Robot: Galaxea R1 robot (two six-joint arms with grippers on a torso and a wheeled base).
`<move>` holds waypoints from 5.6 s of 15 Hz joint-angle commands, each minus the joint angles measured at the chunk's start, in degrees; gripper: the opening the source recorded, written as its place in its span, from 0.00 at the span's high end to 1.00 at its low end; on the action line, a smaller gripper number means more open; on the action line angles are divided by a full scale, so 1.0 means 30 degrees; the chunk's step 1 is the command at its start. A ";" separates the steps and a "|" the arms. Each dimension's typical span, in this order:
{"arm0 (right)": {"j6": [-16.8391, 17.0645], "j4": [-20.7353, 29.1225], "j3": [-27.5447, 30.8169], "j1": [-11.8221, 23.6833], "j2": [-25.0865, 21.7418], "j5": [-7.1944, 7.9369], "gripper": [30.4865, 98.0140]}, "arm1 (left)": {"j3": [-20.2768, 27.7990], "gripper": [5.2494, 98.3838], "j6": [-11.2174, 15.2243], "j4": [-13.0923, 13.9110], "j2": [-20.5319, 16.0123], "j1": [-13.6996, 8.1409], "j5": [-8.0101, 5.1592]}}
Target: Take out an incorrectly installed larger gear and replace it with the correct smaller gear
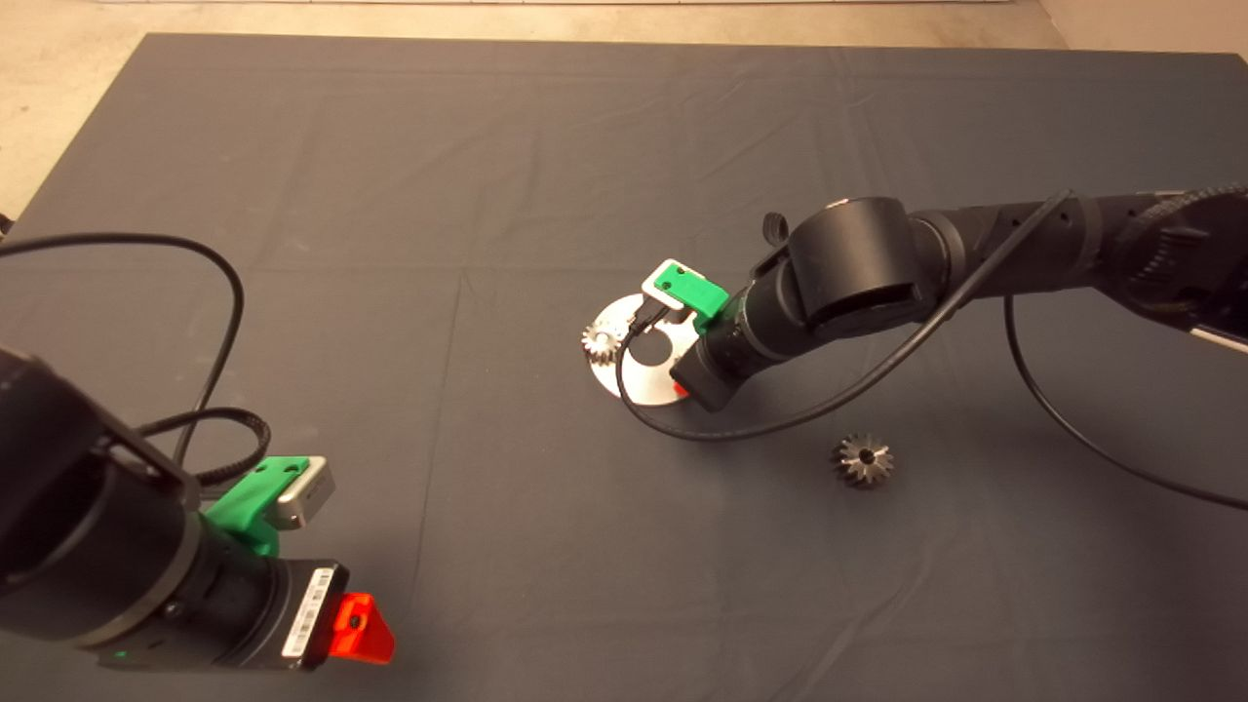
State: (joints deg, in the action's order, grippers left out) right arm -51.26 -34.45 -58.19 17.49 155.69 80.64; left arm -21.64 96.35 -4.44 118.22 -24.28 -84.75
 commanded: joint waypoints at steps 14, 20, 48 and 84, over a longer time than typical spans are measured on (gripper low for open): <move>-0.0022 -0.0862 -0.0082 0.0457 0.0124 -0.0336 0.85 | 0.0216 0.00 -0.0067 0.0249 -0.0045 -0.0110 -0.0168; 0.0007 -0.1435 -0.0609 0.0439 0.0651 -0.0337 0.85 | 0.0216 0.00 -0.0067 0.0249 -0.0075 -0.0110 -0.0168; 0.0045 -0.2608 -0.0580 -0.0176 0.0175 0.0521 0.85 | 0.0216 0.00 -0.0067 0.0249 -0.0045 -0.0110 -0.0168; -0.0930 -0.2520 -0.0580 -0.0234 -0.0521 0.0249 0.85 | 0.0216 0.00 -0.0126 0.0249 -0.0016 -0.0110 -0.0168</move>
State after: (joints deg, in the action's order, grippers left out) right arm -53.67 -40.48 -59.95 15.41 154.41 80.96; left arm -21.64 96.20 -4.44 118.25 -24.28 -84.94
